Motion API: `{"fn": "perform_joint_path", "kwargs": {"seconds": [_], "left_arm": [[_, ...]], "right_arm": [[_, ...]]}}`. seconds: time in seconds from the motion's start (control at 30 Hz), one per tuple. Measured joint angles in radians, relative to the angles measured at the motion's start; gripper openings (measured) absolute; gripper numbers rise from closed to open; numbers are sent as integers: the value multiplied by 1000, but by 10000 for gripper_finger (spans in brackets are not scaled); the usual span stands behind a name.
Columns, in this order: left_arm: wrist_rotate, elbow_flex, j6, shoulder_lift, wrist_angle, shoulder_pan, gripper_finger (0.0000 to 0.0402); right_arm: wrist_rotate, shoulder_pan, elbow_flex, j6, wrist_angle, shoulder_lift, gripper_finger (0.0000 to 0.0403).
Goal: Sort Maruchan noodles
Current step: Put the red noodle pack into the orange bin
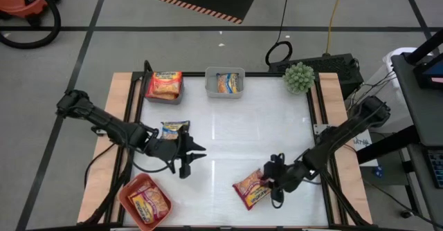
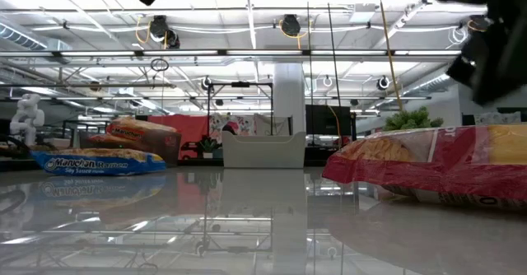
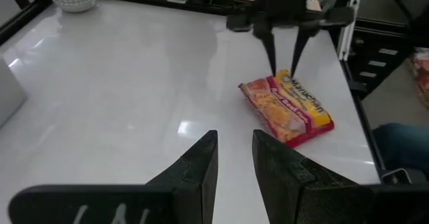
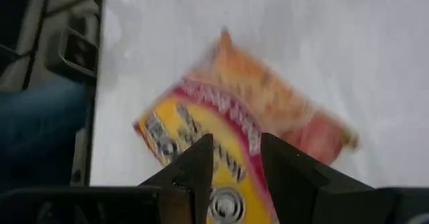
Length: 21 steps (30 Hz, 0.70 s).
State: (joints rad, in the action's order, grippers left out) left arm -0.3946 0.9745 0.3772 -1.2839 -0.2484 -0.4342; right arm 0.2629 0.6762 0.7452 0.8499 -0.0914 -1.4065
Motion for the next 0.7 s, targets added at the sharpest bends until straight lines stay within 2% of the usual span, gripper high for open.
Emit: {"fn": "perform_joint_path", "kwargs": {"seconds": [0.2, 0.27, 0.6, 0.7], "left_arm": [[-3, 0, 18, 0, 0, -36, 97], [-9, 0, 20, 0, -1, -48, 97], [-20, 1, 21, -1, -2, -101, 97], [-31, 1, 25, -1, -2, -117, 97]], "right_arm": [[-105, 0, 0, 102, 2, -48, 121], [-105, 8, 0, 143, 0, -41, 121], [46, 175, 0, 295, -85, -12, 121], [114, 223, 0, 288, -102, -17, 121]]}}
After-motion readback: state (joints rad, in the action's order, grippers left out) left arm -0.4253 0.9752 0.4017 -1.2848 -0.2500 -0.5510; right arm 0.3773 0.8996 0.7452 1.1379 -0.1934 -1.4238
